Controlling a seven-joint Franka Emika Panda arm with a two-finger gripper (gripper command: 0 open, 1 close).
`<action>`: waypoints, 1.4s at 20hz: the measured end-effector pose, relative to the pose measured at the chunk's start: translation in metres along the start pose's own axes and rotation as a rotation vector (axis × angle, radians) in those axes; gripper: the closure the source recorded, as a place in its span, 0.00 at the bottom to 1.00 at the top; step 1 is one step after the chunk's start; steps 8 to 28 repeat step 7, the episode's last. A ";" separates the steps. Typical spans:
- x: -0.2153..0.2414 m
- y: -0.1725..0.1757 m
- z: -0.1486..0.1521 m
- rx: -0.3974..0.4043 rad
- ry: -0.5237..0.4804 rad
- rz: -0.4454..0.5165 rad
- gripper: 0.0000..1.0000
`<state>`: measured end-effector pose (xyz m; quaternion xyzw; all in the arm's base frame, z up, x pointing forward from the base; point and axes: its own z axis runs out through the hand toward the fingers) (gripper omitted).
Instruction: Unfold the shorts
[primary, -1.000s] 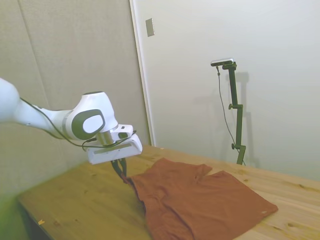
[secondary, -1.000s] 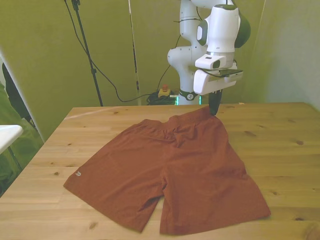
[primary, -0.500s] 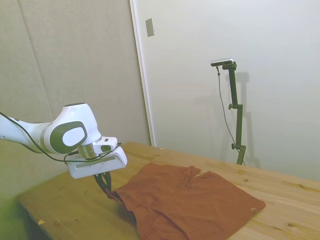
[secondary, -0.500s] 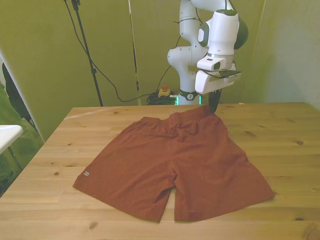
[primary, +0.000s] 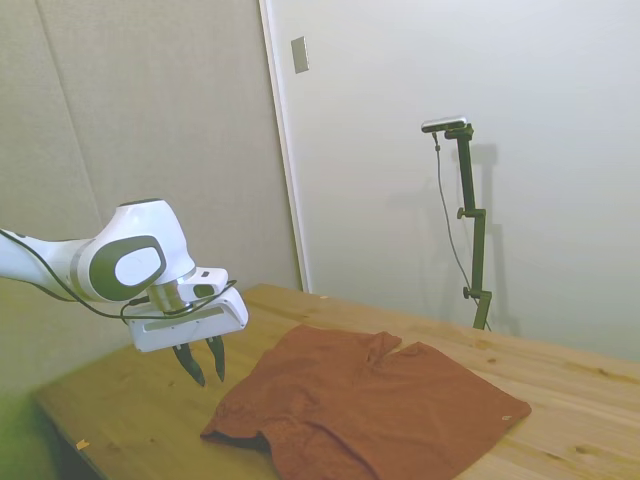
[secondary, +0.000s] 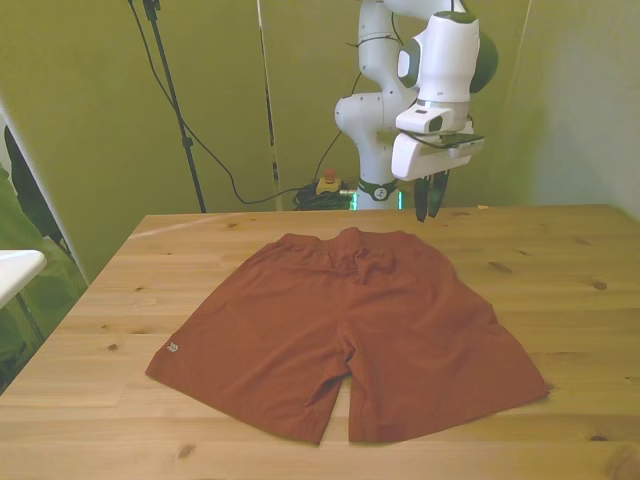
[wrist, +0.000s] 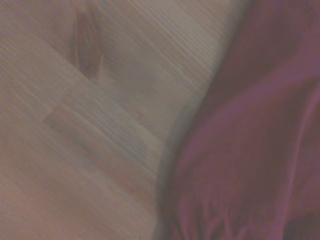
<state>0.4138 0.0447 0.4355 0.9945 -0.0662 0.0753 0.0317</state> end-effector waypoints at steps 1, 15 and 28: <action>-0.002 -0.002 -0.005 -0.002 0.004 0.003 0.00; -0.016 -0.011 -0.036 -0.014 0.015 0.029 0.00; -0.016 -0.011 -0.036 -0.014 0.015 0.029 0.00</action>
